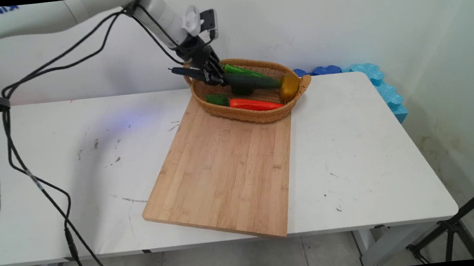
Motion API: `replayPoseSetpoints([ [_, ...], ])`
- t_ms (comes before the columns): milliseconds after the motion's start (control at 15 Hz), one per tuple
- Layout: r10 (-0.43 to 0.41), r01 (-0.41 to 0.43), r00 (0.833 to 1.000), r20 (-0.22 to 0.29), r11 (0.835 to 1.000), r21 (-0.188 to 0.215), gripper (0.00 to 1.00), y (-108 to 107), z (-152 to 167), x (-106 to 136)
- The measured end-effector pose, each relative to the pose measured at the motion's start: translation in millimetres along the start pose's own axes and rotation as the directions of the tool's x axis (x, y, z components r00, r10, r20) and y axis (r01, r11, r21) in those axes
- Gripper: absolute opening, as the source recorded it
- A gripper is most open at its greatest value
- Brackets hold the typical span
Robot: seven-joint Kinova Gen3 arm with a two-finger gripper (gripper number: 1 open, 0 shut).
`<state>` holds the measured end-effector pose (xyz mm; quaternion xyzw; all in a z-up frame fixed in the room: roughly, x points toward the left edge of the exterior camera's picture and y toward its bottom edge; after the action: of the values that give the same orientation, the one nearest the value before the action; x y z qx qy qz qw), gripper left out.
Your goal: Place the picked object on the cutting board
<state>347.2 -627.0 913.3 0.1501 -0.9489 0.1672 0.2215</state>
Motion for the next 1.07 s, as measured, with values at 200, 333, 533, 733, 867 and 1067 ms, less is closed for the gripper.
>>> replayPoseSetpoints([
  [200,0.005,-0.005,1.000,-0.016,1.000,0.005,0.00,7.0,-28.5,2.4],
  [333,0.004,-0.004,1.000,-0.027,1.000,0.006,0.00,14.2,-49.7,3.4],
  [533,0.000,0.000,0.999,-0.039,1.000,-0.003,0.00,28.7,-77.7,1.9],
  [733,-0.004,0.003,0.999,-0.042,1.000,-0.028,0.00,48.9,-98.7,-3.1],
  [867,-0.009,0.007,0.999,-0.041,0.999,-0.052,0.00,65.6,-110.0,-8.2],
  [1067,-0.028,0.025,0.999,-0.033,0.997,-0.079,0.00,86.8,-118.8,-17.5],
])
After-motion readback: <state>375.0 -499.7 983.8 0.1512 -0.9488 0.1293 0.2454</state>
